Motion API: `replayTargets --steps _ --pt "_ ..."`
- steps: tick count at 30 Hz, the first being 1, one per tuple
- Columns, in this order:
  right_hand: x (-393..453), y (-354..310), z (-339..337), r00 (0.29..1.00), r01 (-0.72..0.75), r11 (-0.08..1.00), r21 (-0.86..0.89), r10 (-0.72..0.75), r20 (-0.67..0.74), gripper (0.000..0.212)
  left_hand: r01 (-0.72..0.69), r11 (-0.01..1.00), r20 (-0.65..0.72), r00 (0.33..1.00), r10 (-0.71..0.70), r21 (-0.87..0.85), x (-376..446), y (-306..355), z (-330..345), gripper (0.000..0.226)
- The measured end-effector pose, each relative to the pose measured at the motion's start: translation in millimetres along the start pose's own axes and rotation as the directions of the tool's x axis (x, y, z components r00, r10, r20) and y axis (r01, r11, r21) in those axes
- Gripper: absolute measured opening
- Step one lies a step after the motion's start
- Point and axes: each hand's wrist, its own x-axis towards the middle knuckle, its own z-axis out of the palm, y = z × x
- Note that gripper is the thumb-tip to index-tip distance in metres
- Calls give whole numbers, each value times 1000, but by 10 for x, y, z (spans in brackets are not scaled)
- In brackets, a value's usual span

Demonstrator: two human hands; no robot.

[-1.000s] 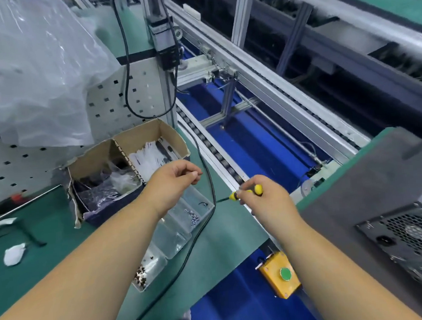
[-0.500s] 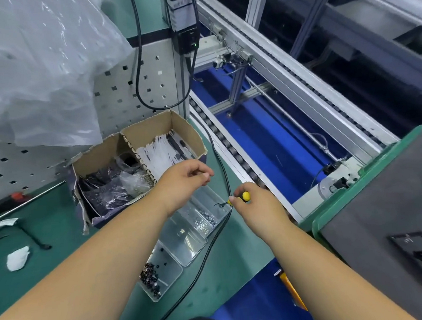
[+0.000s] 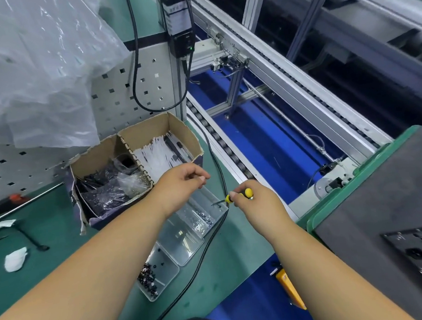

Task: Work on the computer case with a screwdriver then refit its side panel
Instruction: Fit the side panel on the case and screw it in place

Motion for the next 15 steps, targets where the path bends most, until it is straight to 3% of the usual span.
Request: replayTargets --steps 7,15 --pt "-262 -152 -465 995 53 945 322 -24 -93 7 1 1000 -42 999 0 17 -51 117 168 18" --pt "-771 -72 -1128 970 153 848 508 -31 -241 8 123 946 117 989 -92 -299 -210 616 746 23"
